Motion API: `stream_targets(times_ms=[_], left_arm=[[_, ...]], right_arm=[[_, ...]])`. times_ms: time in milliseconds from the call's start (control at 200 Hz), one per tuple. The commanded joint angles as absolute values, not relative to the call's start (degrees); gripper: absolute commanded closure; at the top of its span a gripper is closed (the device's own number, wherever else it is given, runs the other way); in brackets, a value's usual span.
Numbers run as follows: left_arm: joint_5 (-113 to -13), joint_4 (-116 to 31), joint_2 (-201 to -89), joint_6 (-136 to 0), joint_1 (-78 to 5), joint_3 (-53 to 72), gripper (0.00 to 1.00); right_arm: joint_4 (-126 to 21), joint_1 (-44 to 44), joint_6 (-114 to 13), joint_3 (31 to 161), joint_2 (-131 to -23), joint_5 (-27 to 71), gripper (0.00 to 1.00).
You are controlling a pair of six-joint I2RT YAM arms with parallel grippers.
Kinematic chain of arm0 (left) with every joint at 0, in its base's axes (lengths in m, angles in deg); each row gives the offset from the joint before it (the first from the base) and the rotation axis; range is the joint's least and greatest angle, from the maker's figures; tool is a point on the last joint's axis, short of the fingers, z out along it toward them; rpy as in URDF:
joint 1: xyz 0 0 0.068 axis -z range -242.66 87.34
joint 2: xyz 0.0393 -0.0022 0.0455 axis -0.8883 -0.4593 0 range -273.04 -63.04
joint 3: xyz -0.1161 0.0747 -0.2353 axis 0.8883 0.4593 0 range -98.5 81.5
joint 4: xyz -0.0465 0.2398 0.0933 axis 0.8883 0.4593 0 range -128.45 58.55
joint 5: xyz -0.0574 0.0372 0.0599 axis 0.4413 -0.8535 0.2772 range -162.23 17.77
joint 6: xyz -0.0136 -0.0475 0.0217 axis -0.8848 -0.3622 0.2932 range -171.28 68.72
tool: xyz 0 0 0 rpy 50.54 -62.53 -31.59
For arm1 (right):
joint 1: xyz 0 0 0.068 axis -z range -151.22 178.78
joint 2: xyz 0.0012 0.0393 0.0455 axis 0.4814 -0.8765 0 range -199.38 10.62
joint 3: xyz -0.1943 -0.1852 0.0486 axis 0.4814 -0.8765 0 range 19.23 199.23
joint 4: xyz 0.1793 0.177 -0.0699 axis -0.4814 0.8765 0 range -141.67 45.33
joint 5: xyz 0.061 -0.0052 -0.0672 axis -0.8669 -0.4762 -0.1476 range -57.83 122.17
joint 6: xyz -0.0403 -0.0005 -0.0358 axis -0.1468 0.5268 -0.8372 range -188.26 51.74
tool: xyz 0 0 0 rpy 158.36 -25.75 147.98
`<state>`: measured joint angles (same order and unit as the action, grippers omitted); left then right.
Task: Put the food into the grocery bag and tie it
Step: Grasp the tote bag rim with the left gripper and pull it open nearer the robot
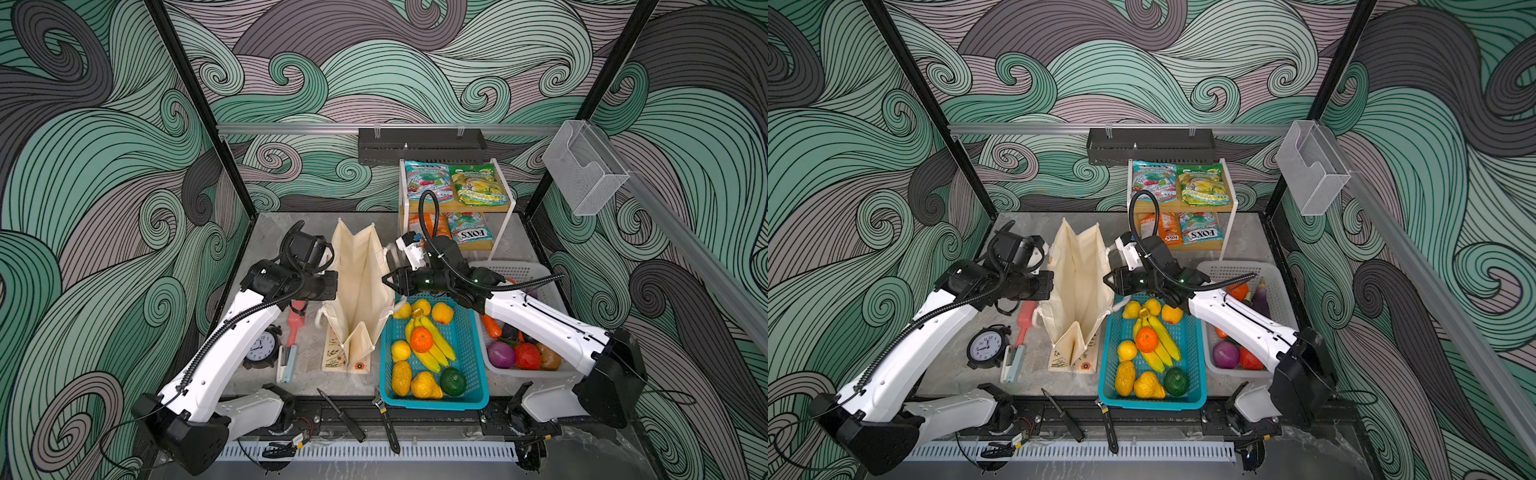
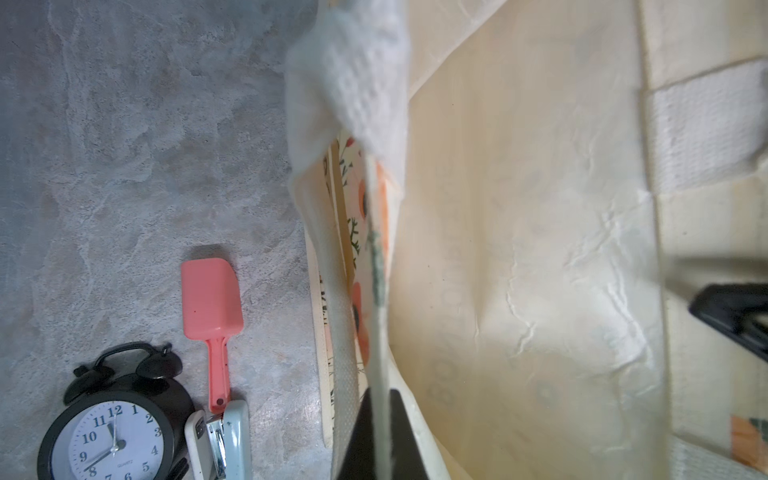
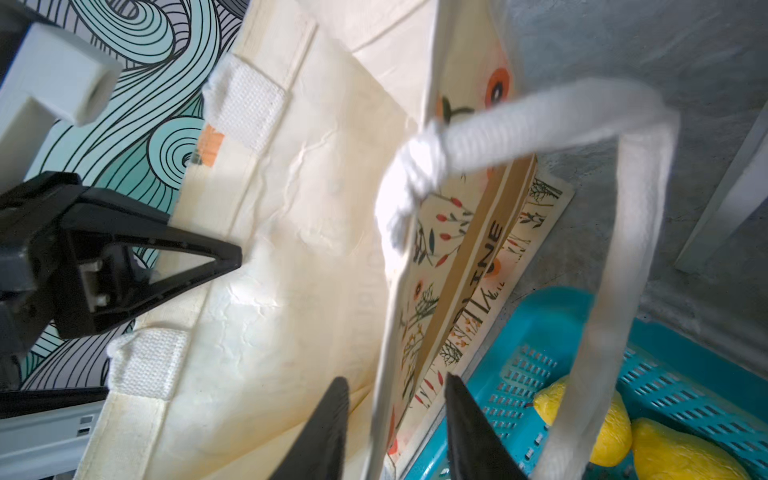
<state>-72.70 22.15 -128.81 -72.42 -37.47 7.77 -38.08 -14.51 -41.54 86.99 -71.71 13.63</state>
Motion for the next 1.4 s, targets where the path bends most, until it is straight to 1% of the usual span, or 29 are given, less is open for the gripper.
stream_targets(times_ms=[0,60,115,165,200,265,295,365,420,465,505,665,826,946,1026,1121,1271,1391], left_arm=[[-74.3,22.0,-127.7,-72.6,-37.8,8.0,0.9],[-75.6,22.4,-128.7,-72.6,-37.8,7.4,0.82],[-76.2,22.1,-129.2,-72.5,-37.8,7.2,0.68],[-76.3,21.1,-129.2,-72.0,-37.8,7.4,0.6],[-76.5,20.6,-129.2,-71.6,-37.9,7.2,0.55],[-77.9,20.8,-129.8,-70.7,-38.0,6.3,0.54],[-79.0,21.2,-130.3,-70.3,-38.0,5.7,0.54],[-81.0,21.6,-130.9,-69.6,-38.1,5.0,0.54],[-81.9,21.5,-130.8,-69.5,-38.3,5.2,0.55],[-82.0,20.8,-130.5,-69.4,-38.5,5.8,0.55],[-81.8,19.7,-130.0,-69.2,-38.7,6.7,0.55],[-78.5,14.9,-127.5,-67.9,-38.9,10.0,0.6],[-77.3,12.9,-126.7,-66.8,-39.2,11.8,0.61],[-76.8,11.4,-125.6,-66.5,-39.8,13.7,0.62],[-76.4,10.8,-124.9,-66.3,-40.4,14.8,0.62],[-73.8,9.4,-124.2,-66.3,-41.6,16.1,0.63],[-72.2,8.2,-123.6,-66.9,-42.6,17.5,0.64],[-71.5,7.7,-123.1,-67.1,-42.8,18.2,0.65]], right_arm=[[-39.8,-15.2,-41.1,87.2,-71.4,14.3,0.64],[-38.9,-15.2,-41.3,87.3,-71.5,15.3,0.62],[-37.9,-15.1,-41.5,87.3,-71.4,16.4,0.58],[-37.2,-15.2,-42.0,87.1,-70.6,17.7,0.5],[-37.1,-15.1,-42.3,86.8,-69.8,18.6,0.42],[-36.3,-15.1,-43.2,86.5,-67.8,20.1,0.28],[-35.6,-15.0,-43.5,86.5,-66.7,20.8,0.25],[-33.9,-14.8,-44.7,86.5,-63.6,22.0,0.2],[-32.0,-14.6,-45.5,86.1,-60.6,23.5,0.13],[-29.4,-14.0,-45.8,85.7,-58.2,25.2,0.05],[-27.4,-13.3,-46.0,85.0,-55.9,26.3,0.01],[-20.7,-8.8,-43.7,78.0,-44.6,31.6,0.0],[-13.1,-4.4,-43.9,71.0,-37.0,30.9,0.0],[-10.8,-3.8,-43.2,66.4,-33.8,31.0,0.01],[-10.9,-3.8,-42.7,64.4,-33.4,29.3,0.0],[-13.5,-4.4,-45.4,62.7,-35.1,24.3,0.0],[-13.7,-8.2,-48.2,64.0,-40.3,28.3,0.0],[-17.9,-10.6,-49.1,62.9,-44.1,28.1,0.01]])
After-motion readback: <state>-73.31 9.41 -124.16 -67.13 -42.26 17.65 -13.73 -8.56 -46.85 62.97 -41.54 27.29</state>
